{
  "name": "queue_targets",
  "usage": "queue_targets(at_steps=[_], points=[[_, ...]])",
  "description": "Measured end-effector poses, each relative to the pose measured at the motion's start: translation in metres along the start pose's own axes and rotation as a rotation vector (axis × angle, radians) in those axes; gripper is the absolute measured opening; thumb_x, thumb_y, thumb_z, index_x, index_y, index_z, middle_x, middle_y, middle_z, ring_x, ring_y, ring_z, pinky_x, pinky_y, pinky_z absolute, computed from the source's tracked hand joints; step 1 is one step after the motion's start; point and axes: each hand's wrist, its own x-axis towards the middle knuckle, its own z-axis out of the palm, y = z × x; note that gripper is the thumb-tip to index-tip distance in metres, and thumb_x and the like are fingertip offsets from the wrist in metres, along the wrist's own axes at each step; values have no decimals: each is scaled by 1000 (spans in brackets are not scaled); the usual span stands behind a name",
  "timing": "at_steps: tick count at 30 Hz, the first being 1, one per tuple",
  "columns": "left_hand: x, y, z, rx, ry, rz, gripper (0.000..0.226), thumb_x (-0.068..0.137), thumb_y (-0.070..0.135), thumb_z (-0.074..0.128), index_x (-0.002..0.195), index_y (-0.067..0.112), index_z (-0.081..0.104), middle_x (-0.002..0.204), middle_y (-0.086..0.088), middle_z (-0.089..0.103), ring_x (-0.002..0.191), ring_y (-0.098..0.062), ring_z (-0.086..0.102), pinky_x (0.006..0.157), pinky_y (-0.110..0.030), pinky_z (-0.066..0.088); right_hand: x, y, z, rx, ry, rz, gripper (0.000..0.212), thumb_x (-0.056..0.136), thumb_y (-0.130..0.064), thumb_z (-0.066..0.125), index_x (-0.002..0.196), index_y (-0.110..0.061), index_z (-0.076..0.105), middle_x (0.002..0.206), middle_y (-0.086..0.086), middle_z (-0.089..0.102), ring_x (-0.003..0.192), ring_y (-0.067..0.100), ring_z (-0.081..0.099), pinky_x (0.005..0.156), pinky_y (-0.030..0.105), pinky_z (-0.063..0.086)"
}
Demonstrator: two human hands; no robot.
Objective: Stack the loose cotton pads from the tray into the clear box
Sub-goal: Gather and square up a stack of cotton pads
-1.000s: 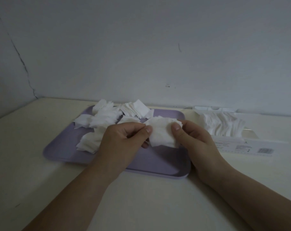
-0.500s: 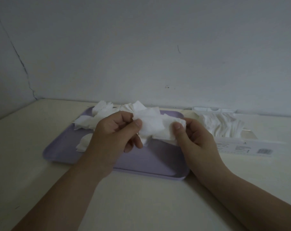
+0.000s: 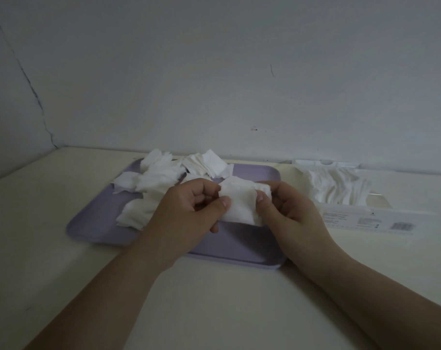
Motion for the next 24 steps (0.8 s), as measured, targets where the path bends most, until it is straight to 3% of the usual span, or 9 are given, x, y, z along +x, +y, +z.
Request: queue_targets(at_steps=[6, 10, 14, 16, 19, 21, 24], points=[[0, 0, 2, -26, 51, 8, 16, 88, 13, 79, 90, 4, 66, 58, -5, 65, 47, -11, 52, 47, -14, 41, 0, 0, 0, 13, -18, -5, 16, 102, -19, 59, 111, -16, 71, 100, 1, 79, 95, 13, 73, 86, 30, 57], [0, 1, 4, -32, 62, 1, 20, 85, 16, 81, 83, 6, 64, 56, -3, 62, 47, -12, 52, 48, -15, 41, 0, -1, 1, 61, -42, -8, 19, 102, -20, 58, 114, -10, 70, 104, 6, 79, 100, 17, 73, 87, 27, 56], [-2, 0, 5, -26, 71, 9, 26, 82, 21, 84, 78, 9, 61, 59, -4, 60, 52, -14, 51, 51, -21, 44, -1, -4, 0, 158, -133, 31, 41, 90, -38, 75, 118, -10, 68, 112, 11, 77, 109, 21, 71, 94, 34, 57], [1, -1, 3, 1, 57, 4, 32, 77, 27, 90, 81, 14, 62, 64, -6, 61, 59, -17, 52, 58, -31, 46, -1, -2, 0, 96, -123, 13, 42, 81, -32, 85, 115, -13, 69, 110, 7, 77, 107, 22, 73, 95, 38, 57], [4, -3, -7, 37, -62, -55, 46, 66, 34, 89, 104, 24, 65, 70, 0, 63, 65, -15, 55, 66, -35, 46, 1, 2, -2, 63, -115, -21, 31, 83, -10, 82, 111, -10, 68, 107, 6, 77, 104, 20, 73, 94, 35, 56], [5, -5, -12, 83, -186, -52, 57, 66, 30, 89, 118, 29, 67, 72, 0, 63, 69, -14, 55, 69, -39, 49, 2, 3, -5, 33, -171, -53, 29, 86, -6, 79, 112, -9, 67, 108, 6, 76, 105, 21, 71, 94, 32, 55], [4, -8, -11, 146, -236, 30, 43, 69, 30, 88, 110, 30, 75, 86, -27, 64, 72, -21, 53, 69, -46, 49, 2, 2, -8, -139, -206, -91, 32, 88, -3, 76, 117, -14, 66, 113, 0, 73, 112, 15, 66, 100, 28, 52]])
